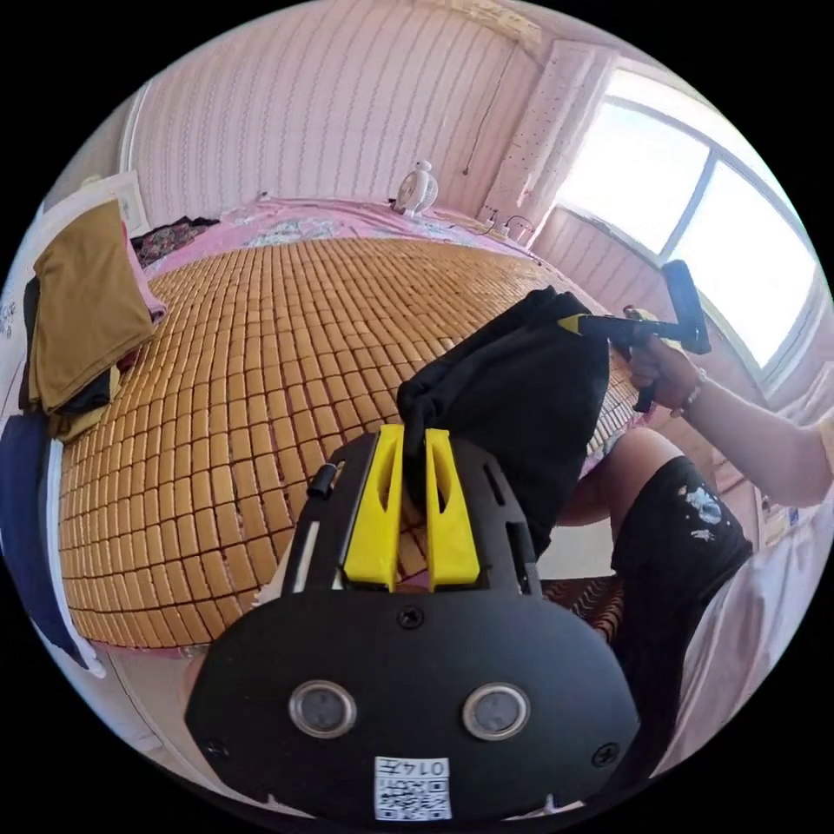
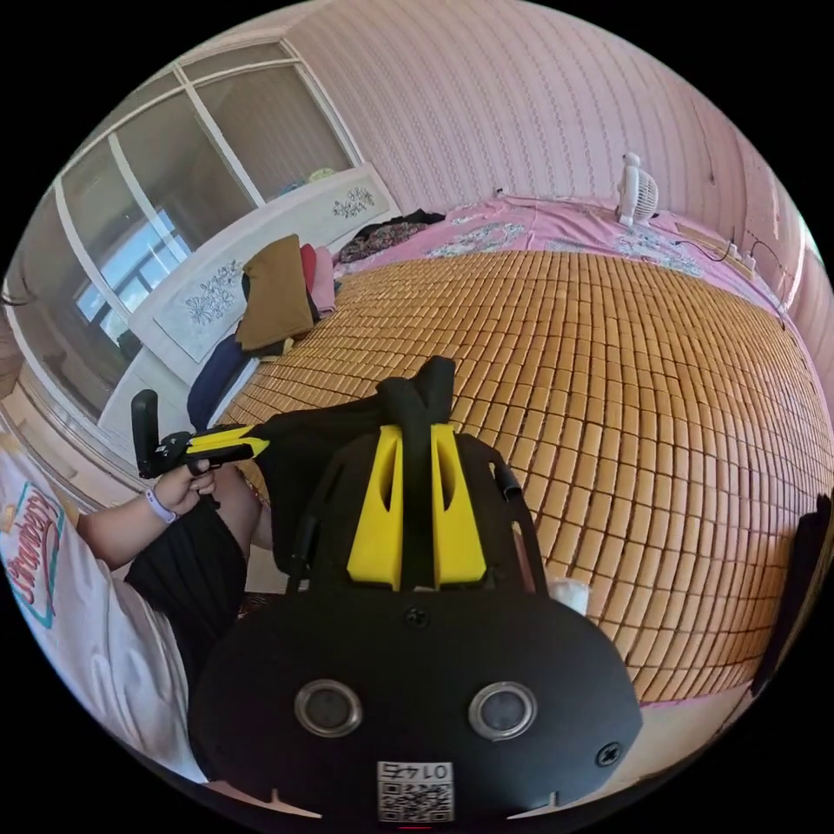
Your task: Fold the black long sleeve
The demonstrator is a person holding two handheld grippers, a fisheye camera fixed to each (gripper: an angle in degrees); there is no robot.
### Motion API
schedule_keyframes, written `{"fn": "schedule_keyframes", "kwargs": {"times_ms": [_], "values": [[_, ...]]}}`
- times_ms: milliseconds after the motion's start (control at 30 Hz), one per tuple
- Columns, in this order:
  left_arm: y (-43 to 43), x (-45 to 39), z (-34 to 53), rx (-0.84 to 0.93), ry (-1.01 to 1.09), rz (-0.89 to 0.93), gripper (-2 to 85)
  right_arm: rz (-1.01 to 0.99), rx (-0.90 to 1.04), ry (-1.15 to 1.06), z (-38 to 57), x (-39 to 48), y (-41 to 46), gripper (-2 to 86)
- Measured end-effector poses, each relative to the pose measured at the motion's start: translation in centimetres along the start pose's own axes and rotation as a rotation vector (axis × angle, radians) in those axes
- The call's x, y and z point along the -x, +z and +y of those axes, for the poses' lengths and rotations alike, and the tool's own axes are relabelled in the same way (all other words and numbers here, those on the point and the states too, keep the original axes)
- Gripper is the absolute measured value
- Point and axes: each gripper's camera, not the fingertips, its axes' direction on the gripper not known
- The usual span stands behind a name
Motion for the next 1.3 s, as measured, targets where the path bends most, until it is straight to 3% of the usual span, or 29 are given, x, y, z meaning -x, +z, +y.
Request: {"fn": "schedule_keyframes", "kwargs": {"times_ms": [300,567,700,767,867,967,1100,1167,1300], "values": [[-7.5,-10.6,-2.5,-0.136,0.417,0.178,4.3,0.007,-0.373,0.158,14.1,0.9,-15.6,5.4],[-4.3,-19.5,-10.0,-0.220,0.597,0.482,4.3,0.278,-0.565,0.206,20.8,-0.2,-30.3,5.3],[-1.6,-25.8,-17.8,-0.317,0.613,0.616,5.2,0.369,-0.542,0.249,18.6,-3.6,-37.6,5.8],[0.4,-28.8,-21.5,-0.341,0.609,0.616,7.8,0.406,-0.461,0.396,15.3,-9.0,-41.7,7.8],[5.7,-31.2,-26.8,-0.311,0.427,0.668,11.4,0.580,-0.367,0.609,12.3,-16.9,-42.9,13.5],[10.7,-29.5,-27.7,-0.134,0.272,0.623,12.3,0.602,-0.227,0.824,12.9,-21.8,-39.7,14.4],[10.7,-20.9,-21.9,-0.064,0.257,0.554,11.2,0.584,-0.300,0.673,15.9,-17.5,-34.0,12.4],[8.8,-16.0,-17.9,-0.039,0.272,0.503,8.9,0.711,-0.325,0.542,19.3,-11.7,-29.4,6.4],[1.7,-4.6,-7.3,0.021,0.162,0.315,0.3,0.643,-0.274,0.559,24.5,-5.1,-22.7,0.9]]}}
